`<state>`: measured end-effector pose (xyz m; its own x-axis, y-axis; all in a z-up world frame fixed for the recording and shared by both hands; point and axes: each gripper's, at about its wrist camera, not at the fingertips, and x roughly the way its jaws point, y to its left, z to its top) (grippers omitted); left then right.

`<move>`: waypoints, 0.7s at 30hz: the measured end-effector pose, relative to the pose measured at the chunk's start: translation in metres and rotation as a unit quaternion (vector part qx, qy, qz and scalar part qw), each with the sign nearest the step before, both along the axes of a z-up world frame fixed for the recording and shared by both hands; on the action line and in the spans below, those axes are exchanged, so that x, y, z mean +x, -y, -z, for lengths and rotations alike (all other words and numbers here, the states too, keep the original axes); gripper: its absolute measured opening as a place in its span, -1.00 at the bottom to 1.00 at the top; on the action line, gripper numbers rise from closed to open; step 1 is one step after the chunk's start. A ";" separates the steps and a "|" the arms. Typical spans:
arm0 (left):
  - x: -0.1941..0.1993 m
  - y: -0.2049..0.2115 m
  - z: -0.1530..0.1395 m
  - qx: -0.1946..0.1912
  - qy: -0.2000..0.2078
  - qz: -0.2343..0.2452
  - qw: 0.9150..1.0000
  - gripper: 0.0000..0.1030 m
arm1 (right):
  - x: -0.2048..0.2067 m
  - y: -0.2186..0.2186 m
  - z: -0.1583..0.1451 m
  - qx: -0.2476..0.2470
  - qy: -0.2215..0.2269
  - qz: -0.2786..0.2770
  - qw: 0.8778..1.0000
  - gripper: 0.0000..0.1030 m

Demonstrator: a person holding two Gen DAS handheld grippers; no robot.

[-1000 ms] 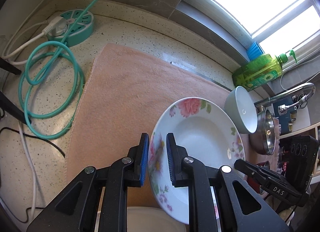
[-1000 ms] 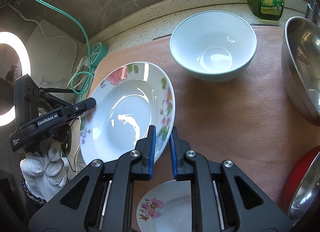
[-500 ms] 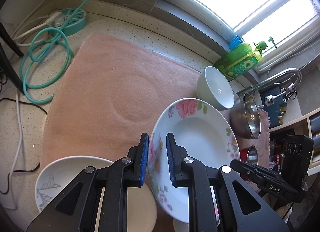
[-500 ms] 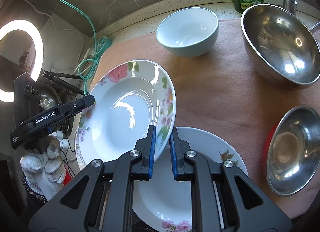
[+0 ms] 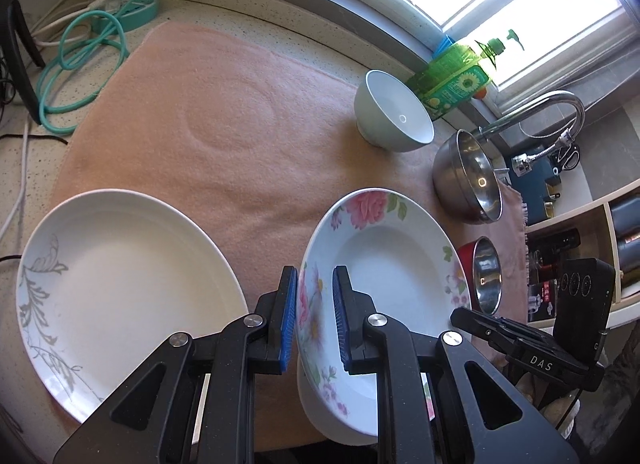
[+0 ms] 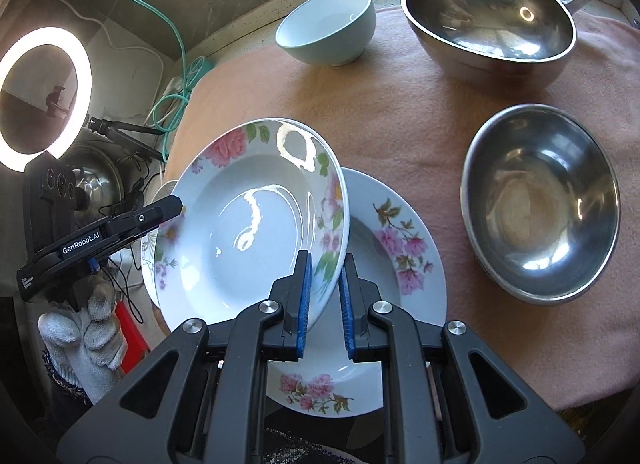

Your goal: Organize plates and bowls

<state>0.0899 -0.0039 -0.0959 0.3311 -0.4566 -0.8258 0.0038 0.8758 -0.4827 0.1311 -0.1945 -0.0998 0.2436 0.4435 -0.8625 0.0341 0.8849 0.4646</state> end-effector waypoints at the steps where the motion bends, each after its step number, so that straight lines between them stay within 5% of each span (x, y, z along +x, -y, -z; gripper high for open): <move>1: -0.004 0.002 0.000 0.000 0.000 0.001 1.000 -0.69 | -0.003 0.003 0.000 -0.001 -0.001 0.003 1.000 -0.73; 21: -0.031 0.030 0.023 -0.003 -0.029 0.025 0.999 -0.69 | -0.030 0.028 0.024 -0.001 -0.030 0.024 0.999 -0.73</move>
